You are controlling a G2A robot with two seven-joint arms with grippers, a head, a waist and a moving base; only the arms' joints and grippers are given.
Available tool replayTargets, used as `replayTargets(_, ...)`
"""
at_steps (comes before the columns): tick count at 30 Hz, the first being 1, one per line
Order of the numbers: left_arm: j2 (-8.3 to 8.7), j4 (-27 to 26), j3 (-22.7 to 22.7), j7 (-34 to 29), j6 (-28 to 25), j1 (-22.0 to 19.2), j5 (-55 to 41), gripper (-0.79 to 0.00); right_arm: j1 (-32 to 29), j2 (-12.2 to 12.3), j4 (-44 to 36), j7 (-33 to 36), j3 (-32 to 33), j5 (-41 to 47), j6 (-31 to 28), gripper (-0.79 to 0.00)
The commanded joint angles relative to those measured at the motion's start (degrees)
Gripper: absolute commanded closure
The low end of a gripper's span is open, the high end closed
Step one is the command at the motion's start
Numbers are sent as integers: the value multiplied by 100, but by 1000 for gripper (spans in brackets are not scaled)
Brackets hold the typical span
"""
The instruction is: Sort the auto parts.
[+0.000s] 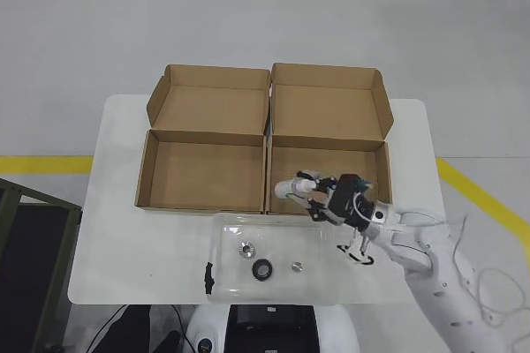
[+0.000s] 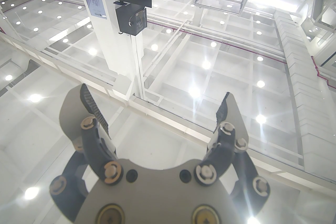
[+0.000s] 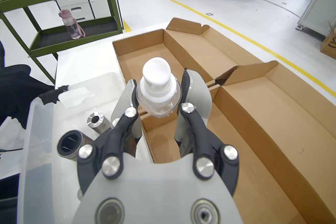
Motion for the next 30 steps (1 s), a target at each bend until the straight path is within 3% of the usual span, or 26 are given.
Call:
replayTargets(1,0,0,0,0,0,0,0,-785,177,-20,188,227,-114,8,108,0)
replayTargets(19,0,0,0,0,0,0,0,-785,1099,-156,1105,1206,-668,-240,784,0)
replayTargets(30,0,0,0,0,0,0,0,-785,1389,-236,1522,1358,-956,-350,969,0)
